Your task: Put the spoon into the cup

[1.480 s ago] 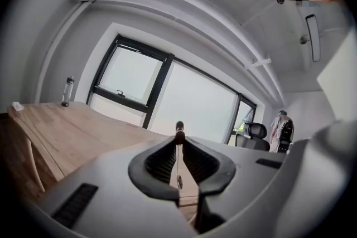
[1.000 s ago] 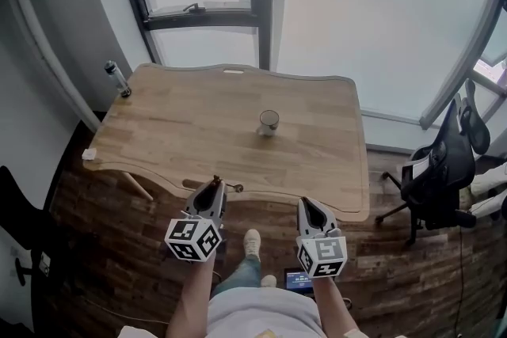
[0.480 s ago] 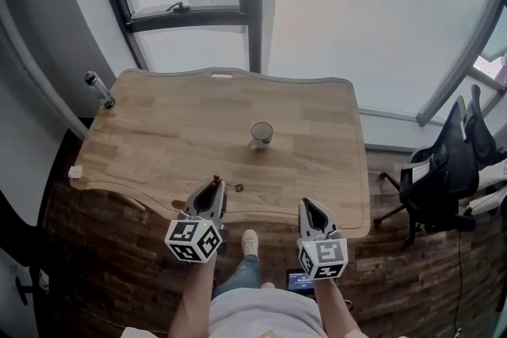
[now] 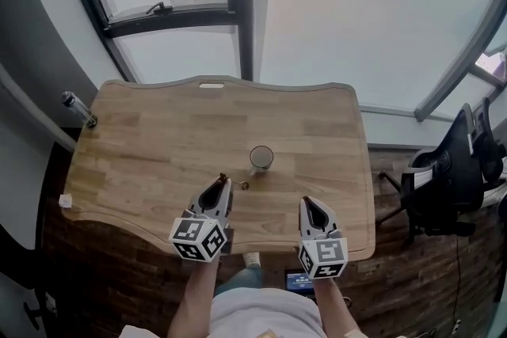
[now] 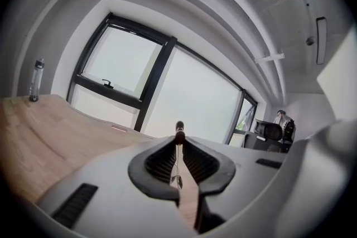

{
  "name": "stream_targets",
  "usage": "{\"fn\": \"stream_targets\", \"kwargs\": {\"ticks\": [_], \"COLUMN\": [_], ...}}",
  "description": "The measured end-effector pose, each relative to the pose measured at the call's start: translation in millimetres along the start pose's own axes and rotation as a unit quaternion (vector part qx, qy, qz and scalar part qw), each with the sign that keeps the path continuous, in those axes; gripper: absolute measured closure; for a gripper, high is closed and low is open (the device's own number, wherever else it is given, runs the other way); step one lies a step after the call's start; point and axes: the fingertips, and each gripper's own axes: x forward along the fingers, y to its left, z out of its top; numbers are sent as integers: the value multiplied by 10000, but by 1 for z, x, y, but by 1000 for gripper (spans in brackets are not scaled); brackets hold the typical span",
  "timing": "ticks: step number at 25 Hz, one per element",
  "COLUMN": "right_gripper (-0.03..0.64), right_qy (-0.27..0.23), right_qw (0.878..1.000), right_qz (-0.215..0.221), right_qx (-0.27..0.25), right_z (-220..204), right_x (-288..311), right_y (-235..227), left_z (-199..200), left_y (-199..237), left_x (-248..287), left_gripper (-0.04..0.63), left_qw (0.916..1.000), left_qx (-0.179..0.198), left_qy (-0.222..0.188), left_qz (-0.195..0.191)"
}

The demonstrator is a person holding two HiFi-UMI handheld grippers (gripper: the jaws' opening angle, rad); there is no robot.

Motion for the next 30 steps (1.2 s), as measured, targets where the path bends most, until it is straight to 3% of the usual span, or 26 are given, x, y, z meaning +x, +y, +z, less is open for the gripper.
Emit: {"fn": "stream_targets", "kwargs": {"ticks": [8, 19, 30], "right_gripper": [584, 584, 584], "right_qy": [95, 98, -17], "right_qw": [9995, 9977, 9980], "right_qz": [-296, -657, -597], "right_qx": [108, 118, 206], "right_z": [6, 16, 24], "right_x": [54, 71, 92], "right_y": [-9, -25, -32], "left_z": [16, 28, 39], "left_y": [28, 38, 44], "left_x": [53, 87, 103], "left_gripper": [551, 551, 551], "left_qw": [9993, 9978, 9981], "left_qx": [-106, -237, -114], "left_qy": [102, 96, 33], "left_qz": [-338, -612, -613]}}
